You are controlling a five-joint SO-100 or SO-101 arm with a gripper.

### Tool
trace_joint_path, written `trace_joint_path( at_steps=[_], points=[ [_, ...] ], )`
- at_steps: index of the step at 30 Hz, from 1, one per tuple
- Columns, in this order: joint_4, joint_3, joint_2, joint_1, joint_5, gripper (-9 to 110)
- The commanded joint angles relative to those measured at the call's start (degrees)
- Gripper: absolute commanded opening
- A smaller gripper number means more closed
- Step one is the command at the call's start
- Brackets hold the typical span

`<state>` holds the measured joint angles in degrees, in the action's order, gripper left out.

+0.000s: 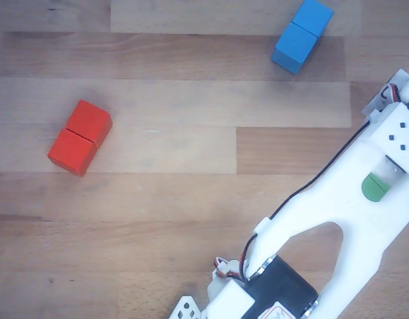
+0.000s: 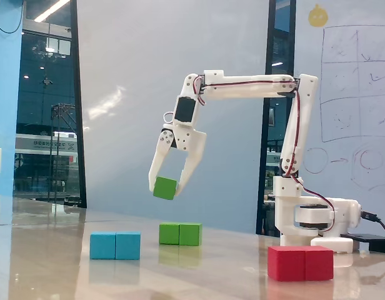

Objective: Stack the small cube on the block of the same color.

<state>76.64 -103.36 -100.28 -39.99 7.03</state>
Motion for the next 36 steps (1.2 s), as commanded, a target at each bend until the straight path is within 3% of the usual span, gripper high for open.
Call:
trace_joint_path(
  at_steps=[1,36],
  points=[
    [-0.4,5.6,0.4,-0.7,0.5,14],
    [-1.1,5.9,10.4,-5.7,0.5,14]
  ],
)
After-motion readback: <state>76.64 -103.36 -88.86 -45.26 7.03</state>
